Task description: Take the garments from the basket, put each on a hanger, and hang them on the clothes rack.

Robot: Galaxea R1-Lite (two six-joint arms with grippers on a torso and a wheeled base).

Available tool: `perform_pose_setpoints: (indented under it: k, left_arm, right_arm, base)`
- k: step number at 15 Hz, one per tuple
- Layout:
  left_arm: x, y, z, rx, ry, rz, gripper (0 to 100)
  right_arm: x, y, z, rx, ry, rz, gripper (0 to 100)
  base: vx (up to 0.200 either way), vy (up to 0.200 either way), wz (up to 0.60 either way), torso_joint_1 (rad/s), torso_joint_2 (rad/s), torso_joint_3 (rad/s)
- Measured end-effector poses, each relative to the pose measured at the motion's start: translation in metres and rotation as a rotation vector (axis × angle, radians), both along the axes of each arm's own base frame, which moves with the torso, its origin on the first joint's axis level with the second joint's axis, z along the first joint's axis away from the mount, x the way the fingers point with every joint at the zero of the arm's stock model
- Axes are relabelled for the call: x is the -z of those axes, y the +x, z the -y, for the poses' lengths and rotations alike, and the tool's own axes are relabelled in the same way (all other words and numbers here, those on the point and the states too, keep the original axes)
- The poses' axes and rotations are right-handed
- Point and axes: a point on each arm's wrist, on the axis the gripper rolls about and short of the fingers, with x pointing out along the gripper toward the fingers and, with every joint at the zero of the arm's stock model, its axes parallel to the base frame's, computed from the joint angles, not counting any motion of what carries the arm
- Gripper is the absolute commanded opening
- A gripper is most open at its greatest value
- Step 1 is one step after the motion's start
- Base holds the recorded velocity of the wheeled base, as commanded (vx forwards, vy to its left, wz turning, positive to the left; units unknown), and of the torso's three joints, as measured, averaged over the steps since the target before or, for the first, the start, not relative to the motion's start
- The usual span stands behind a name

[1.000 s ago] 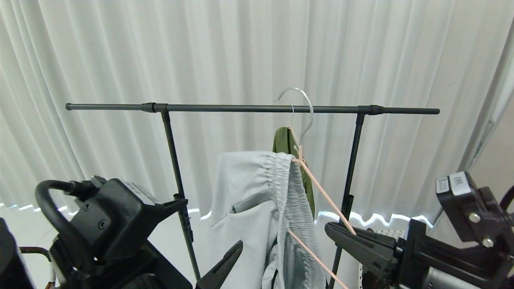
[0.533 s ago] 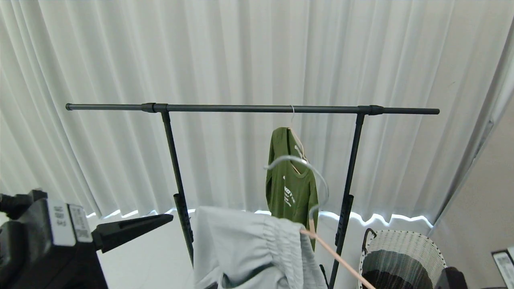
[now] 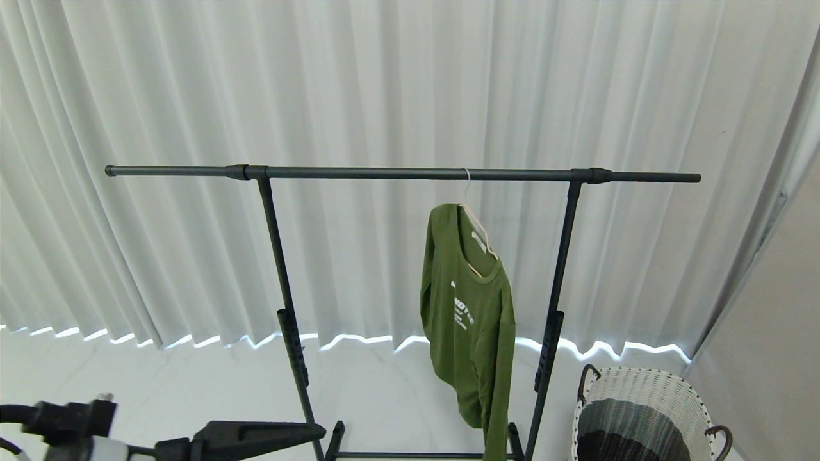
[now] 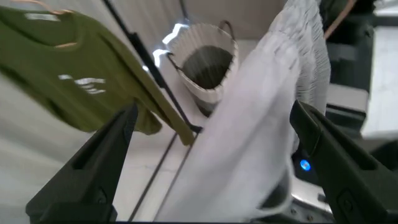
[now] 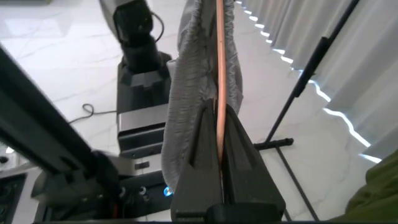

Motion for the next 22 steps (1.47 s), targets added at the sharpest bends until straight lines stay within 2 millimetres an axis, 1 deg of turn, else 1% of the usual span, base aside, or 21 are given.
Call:
perform_pose_setpoints:
  k: [2, 7, 9, 11, 12, 20, 21, 22]
  left_arm:
    - [0.004, 0.001, 0.009, 0.038, 0.032, -0.016, 100]
    - [0.016, -0.007, 0.023, 0.170, 0.084, -0.077, 100]
    - [0.022, -0.005, 0.025, 0.197, 0.100, -0.116, 100]
    - [0.026, 0.001, 0.027, 0.185, 0.114, -0.140, 100]
    - [0.027, 0.003, 0.028, 0.175, 0.120, -0.146, 0]
    - [0.030, 0.006, 0.030, 0.165, 0.136, -0.150, 0]
    - [0.030, 0.007, 0.030, 0.162, 0.138, -0.147, 0]
    - [0.030, 0.007, 0.030, 0.160, 0.140, -0.147, 0]
  right_arm:
    - [0.003, -0.002, 0.003, -0.016, -0.009, -0.001, 0]
    - [0.004, -0.005, 0.004, -0.035, -0.011, -0.001, 0]
    - [0.004, -0.006, 0.004, -0.044, -0.010, 0.010, 0]
    - [0.003, -0.007, 0.004, -0.055, -0.009, 0.021, 0]
    - [0.003, -0.007, 0.003, -0.057, -0.008, 0.022, 0]
    - [-0.001, -0.007, 0.000, -0.057, 0.004, 0.029, 0]
    - [-0.001, -0.007, 0.000, -0.057, 0.004, 0.029, 100]
    - [-0.001, -0.007, 0.000, -0.058, 0.006, 0.029, 100]
  base:
    - [0.000, 0.000, 0.00, 0.000, 0.00, 0.000]
    - [0.000, 0.000, 0.00, 0.000, 0.00, 0.000]
    - [0.000, 0.000, 0.00, 0.000, 0.00, 0.000]
    - [0.000, 0.000, 0.00, 0.000, 0.00, 0.000]
    - [0.000, 0.000, 0.00, 0.000, 0.00, 0.000]
    - [0.000, 0.000, 0.00, 0.000, 0.00, 0.000]
    - [0.000, 0.000, 0.00, 0.000, 0.00, 0.000]
    - [0.000, 0.000, 0.00, 0.000, 0.00, 0.000]
